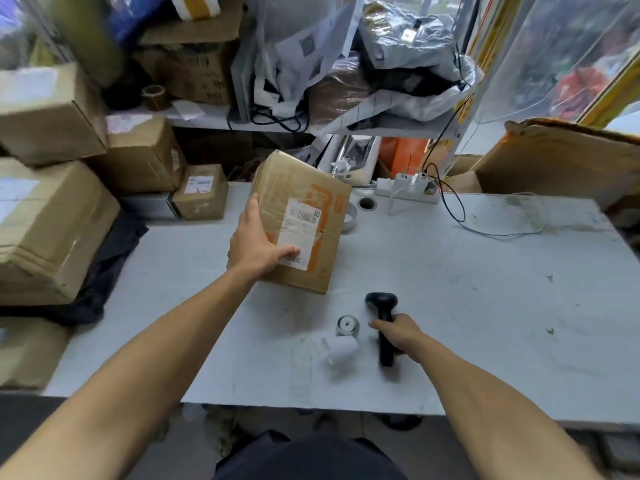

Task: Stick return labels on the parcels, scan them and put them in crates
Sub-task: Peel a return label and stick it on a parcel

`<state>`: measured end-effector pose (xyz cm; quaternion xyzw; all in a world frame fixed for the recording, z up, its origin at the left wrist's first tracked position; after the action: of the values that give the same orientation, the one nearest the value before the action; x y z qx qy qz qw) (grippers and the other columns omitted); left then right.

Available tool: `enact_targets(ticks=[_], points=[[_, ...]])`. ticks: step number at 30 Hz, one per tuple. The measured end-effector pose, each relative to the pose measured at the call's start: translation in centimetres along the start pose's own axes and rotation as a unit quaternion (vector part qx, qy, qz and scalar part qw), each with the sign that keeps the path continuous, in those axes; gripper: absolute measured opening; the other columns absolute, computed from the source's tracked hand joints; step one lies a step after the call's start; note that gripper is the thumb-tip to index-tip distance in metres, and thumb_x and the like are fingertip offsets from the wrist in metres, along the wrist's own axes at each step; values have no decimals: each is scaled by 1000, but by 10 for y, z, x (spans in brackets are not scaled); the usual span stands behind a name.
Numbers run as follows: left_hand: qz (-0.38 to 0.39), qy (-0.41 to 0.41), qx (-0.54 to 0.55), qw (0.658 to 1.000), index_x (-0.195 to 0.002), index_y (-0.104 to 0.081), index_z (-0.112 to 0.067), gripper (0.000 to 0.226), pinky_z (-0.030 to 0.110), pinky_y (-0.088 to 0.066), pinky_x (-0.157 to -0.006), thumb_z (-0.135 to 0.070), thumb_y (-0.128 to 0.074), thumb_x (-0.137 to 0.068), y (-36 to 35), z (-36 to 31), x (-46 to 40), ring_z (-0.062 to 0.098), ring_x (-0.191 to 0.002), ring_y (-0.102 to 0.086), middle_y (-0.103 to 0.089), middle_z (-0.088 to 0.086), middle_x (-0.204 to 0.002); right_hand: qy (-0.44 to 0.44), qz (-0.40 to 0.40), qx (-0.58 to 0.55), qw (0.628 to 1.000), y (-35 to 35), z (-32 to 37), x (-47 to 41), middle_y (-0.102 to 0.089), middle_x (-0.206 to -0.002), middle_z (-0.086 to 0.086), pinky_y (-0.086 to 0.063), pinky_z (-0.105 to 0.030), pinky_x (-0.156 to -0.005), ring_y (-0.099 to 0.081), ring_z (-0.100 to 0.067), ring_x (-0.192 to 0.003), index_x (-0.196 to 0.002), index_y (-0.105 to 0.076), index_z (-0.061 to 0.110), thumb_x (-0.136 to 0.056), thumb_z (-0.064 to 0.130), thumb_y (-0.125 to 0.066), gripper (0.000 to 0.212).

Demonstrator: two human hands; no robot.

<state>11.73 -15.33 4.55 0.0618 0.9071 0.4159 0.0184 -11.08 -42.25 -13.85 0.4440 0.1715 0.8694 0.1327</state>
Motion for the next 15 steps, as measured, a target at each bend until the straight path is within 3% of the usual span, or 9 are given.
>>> enact_targets(ticks=[4,6,11,15], points=[[0,-5,-12,1000,-157,-10,-35,137,56,-48,-105,-50,-97,-51,-1,-6,4,30,-132,-50,-43,4,-151,16,-26,-131,991,15,57,19,-66,-63,-11,-46,-28,-57,-62,-24,-58,-90,-61,6,-93,29,-61,23],[0,1,-17,1000,-157,-10,-35,138,56,-47,-106,-50,-97,-51,-2,-5,5,31,-133,-50,-43,4,-152,57,-11,-173,983,27,101,32,-61,-54,-10,-45,-28,-56,-58,-24,-51,-87,-61,7,-90,25,-61,19],[-5,14,-14,1000,-157,-11,-32,136,54,-46,-107,-48,-97,-52,-2,0,3,31,-133,-49,-44,4,-150,188,35,-234,953,59,199,92,-56,-60,-14,-43,-24,-45,-53,-19,-44,-92,-60,6,-90,20,-58,14],[-5,18,-12,1000,-157,-10,-33,138,56,-45,-107,-50,-97,-51,-2,2,5,30,-135,-47,-42,3,-153,236,82,-219,943,65,232,142,-53,-59,-14,-44,-21,-42,-51,-17,-42,-88,-60,6,-92,19,-54,15]])
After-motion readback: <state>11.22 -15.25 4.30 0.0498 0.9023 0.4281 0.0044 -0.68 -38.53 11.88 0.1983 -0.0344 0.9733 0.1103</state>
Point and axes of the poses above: each hand's wrist, its own x-axis away from the middle knuckle, its own y-axis out of the back of the hand, z = x × y, the point moved 10 cm from there along -x, towards the middle knuckle
